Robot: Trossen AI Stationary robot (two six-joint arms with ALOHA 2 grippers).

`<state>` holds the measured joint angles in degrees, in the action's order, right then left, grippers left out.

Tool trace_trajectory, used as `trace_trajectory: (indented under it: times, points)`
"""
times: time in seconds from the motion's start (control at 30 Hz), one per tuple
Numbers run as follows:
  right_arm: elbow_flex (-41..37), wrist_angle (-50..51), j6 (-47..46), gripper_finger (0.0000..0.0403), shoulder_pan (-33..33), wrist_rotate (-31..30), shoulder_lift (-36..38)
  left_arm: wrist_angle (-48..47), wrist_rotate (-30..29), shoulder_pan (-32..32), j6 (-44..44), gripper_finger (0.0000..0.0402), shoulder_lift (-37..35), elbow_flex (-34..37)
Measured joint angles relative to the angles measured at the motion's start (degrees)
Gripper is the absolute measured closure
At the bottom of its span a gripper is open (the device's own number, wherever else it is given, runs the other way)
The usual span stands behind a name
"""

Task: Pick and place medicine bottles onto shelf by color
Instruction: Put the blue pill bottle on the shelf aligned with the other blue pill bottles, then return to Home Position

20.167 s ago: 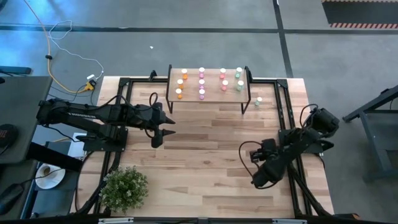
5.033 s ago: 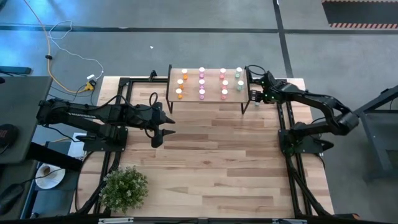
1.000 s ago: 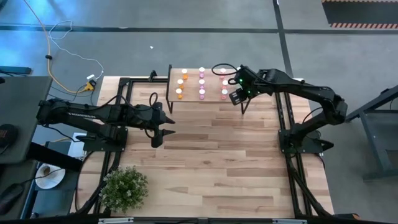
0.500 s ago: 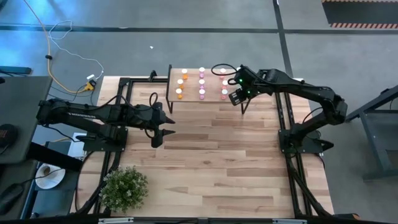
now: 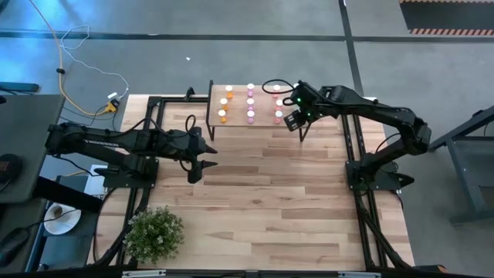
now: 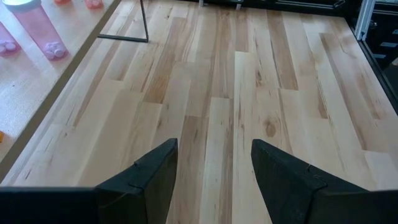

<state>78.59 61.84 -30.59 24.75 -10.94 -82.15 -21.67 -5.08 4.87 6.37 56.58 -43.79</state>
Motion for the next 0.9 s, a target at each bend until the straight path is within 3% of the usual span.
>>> trace_trajectory:
  times: [0.53, 0.9]
  points:
    - [0.0, -0.1, 1.0, 0.0249, 0.0, -3.6, 0.0, 0.0, 0.0, 0.0, -0.1, 0.0206, 0.0, 0.0]
    - [4.3, -0.2, 2.8, 0.0249, 0.0, -5.4, 0.0, 0.0, 0.0, 0.0, 0.0, 0.0206, 0.0, 0.0]
